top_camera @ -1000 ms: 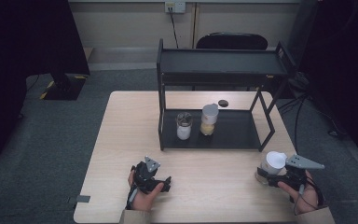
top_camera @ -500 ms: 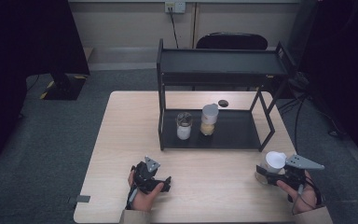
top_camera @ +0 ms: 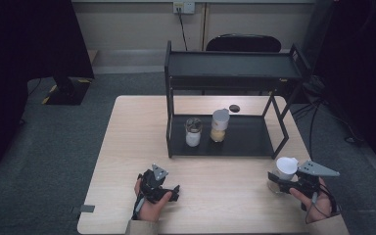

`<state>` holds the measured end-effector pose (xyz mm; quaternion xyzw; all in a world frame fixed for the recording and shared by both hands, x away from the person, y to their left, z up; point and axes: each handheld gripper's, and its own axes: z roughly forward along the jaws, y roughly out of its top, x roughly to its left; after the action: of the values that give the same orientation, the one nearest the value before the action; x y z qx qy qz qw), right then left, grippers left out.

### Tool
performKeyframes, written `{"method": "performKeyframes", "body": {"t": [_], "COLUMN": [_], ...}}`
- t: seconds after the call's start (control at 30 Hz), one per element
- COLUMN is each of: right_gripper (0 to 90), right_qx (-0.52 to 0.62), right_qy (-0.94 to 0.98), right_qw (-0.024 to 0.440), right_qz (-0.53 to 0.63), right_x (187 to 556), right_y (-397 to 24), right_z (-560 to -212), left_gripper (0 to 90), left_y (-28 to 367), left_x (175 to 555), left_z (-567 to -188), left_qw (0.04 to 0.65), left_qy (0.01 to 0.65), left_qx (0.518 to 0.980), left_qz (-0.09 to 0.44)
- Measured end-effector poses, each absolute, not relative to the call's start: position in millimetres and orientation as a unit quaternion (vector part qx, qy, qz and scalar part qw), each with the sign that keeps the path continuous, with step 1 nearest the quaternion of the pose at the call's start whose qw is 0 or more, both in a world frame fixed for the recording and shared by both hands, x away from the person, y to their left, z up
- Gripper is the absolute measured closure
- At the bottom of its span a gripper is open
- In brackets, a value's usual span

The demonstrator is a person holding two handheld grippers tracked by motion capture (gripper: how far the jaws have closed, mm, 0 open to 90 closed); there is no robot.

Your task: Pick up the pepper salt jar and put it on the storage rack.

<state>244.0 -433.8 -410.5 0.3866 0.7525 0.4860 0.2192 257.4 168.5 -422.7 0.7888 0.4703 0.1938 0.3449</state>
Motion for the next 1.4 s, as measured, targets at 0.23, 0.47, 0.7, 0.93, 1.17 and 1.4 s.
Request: {"method": "performKeyframes", "body": {"t": [0.23,0.47,0.7,0.93,1.17,1.4], "right_gripper": [29.9,29.9,29.9,30.0,29.9,30.0], "right_qx": [0.382,0.375,0.362,0.358,0.357,0.354], "right_qy": [0.754,0.759,0.764,0.766,0.769,0.769], "right_qw": [0.217,0.210,0.212,0.212,0.214,0.220], "right_qz": [0.489,0.489,0.490,0.490,0.486,0.484], "right_x": [247,255,261,268,275,282], "right_y": [-430,-421,-408,-392,-383,-375], "right_z": [-402,-395,-388,-382,-379,-377], "left_gripper": [0.0,0.0,0.0,0.0,0.0,0.0], "left_y": [169,169,169,169,169,169], "left_x": [257,257,257,257,257,257], "left_z": [-423,-423,-423,-423,-423,-423], "left_qw": [0.345,0.345,0.345,0.345,0.345,0.345], "left_qy": [0.470,0.470,0.470,0.470,0.470,0.470], "left_qx": [0.789,0.789,0.789,0.789,0.789,0.789], "left_qz": [0.194,0.194,0.194,0.194,0.194,0.194]}}
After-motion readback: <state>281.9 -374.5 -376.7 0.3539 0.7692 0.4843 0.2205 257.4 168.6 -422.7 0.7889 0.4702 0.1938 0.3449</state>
